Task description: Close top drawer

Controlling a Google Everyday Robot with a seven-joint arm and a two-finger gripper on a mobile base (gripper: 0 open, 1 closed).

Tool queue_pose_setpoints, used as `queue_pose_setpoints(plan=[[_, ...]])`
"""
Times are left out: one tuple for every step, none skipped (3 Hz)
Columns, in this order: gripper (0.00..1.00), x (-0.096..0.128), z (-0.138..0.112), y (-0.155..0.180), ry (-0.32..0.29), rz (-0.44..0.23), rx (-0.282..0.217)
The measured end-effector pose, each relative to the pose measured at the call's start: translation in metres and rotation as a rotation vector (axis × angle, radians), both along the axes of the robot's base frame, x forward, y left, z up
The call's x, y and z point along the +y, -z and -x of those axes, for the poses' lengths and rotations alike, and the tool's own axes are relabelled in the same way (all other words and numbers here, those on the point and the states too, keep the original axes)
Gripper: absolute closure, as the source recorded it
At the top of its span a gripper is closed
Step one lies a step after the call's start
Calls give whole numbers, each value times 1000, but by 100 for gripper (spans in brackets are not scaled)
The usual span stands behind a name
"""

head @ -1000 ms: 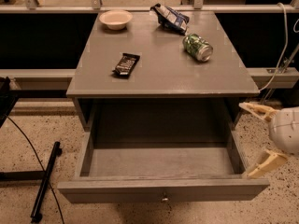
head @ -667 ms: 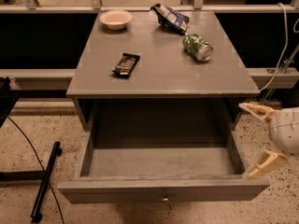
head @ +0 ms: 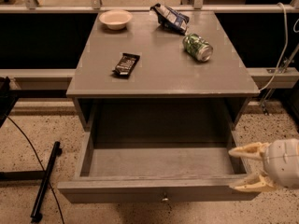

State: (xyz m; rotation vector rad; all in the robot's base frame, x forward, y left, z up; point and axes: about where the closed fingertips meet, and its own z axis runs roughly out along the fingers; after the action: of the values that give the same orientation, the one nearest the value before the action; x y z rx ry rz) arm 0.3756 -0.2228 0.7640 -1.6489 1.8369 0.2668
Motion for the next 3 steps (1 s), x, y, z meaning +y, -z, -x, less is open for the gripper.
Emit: queue_pose_setpoints(plan=[[63,6,26,44,8,-33,72],[93,19,53,91,-3,-63,113],[100,27,70,118,-8,-61,141]])
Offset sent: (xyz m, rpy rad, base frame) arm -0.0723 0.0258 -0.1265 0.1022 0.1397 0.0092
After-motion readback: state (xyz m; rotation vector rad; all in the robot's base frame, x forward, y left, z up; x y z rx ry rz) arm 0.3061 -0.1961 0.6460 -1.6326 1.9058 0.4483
